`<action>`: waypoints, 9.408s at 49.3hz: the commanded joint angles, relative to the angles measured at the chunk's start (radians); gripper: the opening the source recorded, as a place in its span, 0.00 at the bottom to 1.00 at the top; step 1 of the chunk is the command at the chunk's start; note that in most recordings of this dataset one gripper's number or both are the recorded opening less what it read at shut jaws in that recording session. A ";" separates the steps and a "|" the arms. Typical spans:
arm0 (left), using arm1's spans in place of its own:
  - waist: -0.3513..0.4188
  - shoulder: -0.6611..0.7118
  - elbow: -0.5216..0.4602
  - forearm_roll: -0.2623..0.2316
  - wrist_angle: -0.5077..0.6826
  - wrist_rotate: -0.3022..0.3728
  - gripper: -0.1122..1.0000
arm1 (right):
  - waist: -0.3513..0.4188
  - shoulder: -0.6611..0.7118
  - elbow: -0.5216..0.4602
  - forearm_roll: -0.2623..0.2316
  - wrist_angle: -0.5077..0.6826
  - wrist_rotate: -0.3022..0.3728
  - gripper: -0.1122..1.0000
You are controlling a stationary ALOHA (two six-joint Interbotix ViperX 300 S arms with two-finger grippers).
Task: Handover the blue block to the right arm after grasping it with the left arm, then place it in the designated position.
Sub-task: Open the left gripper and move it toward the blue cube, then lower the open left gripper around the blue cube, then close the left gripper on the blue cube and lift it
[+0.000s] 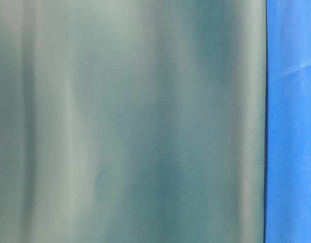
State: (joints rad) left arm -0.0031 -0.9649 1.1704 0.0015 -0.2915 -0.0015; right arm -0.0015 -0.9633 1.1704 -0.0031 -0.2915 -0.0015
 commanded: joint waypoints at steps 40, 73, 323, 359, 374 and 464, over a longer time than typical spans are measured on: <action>0.000 0.009 -0.009 0.005 0.006 -0.020 0.44 | -0.002 0.025 -0.043 0.000 0.049 0.009 0.25; 0.000 0.104 -0.032 0.005 -0.092 -0.021 0.92 | -0.006 0.029 -0.044 0.005 0.046 0.009 0.97; -0.057 1.341 -0.893 0.012 0.607 -0.035 0.92 | -0.014 0.095 -0.046 0.021 0.061 0.009 0.97; -0.043 1.327 -0.911 0.015 0.632 -0.025 0.54 | -0.014 0.103 -0.046 0.021 0.058 0.009 0.97; -0.041 1.305 -0.922 0.015 0.675 -0.023 0.54 | -0.014 0.103 -0.046 0.021 0.058 0.009 0.97; -0.041 0.974 -1.057 0.021 0.979 -0.025 0.54 | -0.014 0.118 -0.044 0.021 0.057 0.009 0.97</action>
State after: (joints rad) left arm -0.0460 0.0430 0.1365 0.0199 0.6903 -0.0261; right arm -0.0138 -0.8498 1.1474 0.0169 -0.2255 0.0077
